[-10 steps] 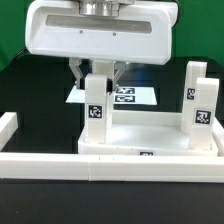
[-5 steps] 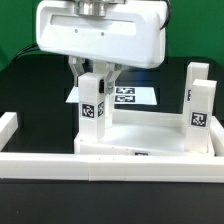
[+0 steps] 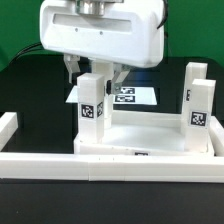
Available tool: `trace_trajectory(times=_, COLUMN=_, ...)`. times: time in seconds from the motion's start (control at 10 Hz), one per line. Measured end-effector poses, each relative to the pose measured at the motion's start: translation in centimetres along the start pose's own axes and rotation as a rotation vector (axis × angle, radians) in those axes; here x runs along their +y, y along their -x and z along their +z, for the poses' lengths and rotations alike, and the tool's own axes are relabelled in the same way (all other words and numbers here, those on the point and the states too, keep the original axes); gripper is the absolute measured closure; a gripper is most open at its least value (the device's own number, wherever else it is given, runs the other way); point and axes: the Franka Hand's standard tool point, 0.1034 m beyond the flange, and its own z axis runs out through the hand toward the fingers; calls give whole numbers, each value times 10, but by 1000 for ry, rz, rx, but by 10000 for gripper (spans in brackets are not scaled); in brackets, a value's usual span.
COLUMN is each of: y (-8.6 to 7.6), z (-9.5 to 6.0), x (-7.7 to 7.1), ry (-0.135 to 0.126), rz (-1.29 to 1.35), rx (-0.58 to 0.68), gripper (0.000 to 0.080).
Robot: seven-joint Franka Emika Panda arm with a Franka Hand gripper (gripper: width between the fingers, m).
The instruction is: Assemble desk
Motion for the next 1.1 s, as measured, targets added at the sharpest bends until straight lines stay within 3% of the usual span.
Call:
trace_trajectory(times=0.2, y=3, z=-29, x=-10, ry=-25, rz=-3, rx=-29, gripper=160)
trace_trajectory(times=0.3, y=5, z=-50, x=-17, ry=-44, rz=-6, rx=-48, gripper=152)
trace_trajectory(times=0.5, y=5, z=-42, x=-14, ry=-41, rz=-7, rx=-36, gripper=151)
trace_trajectory(times=1.1, y=5, z=-42, x=-15, ry=-40, rz=-8, rx=-35, gripper=151)
